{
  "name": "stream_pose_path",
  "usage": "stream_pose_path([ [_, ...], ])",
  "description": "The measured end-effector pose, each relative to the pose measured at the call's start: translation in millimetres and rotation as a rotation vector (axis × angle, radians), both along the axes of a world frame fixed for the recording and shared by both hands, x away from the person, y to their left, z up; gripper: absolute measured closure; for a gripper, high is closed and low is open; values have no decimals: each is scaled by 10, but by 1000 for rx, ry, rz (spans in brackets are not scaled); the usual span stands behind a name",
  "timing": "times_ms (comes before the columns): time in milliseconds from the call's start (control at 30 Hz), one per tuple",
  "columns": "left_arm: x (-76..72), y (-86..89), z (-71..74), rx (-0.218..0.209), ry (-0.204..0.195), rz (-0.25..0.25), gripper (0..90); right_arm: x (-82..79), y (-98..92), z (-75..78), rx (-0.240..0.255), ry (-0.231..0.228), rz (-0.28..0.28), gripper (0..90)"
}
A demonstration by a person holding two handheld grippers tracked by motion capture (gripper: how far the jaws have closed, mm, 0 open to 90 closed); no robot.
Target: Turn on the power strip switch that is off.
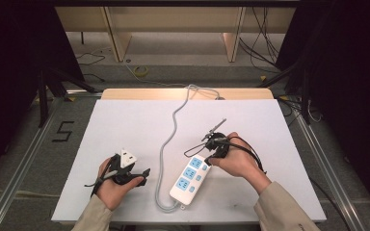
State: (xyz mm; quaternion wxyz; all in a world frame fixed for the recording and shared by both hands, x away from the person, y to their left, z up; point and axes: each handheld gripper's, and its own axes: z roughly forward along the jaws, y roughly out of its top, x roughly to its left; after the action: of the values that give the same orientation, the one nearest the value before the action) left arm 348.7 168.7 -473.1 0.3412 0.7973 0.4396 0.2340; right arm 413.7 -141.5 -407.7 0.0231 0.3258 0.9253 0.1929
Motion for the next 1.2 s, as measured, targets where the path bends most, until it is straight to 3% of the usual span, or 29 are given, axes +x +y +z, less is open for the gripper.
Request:
stream_pose_path([
  [1200,0,-8,3,1,-2,-4,222,100,116,-95,-41,32,8,900],
])
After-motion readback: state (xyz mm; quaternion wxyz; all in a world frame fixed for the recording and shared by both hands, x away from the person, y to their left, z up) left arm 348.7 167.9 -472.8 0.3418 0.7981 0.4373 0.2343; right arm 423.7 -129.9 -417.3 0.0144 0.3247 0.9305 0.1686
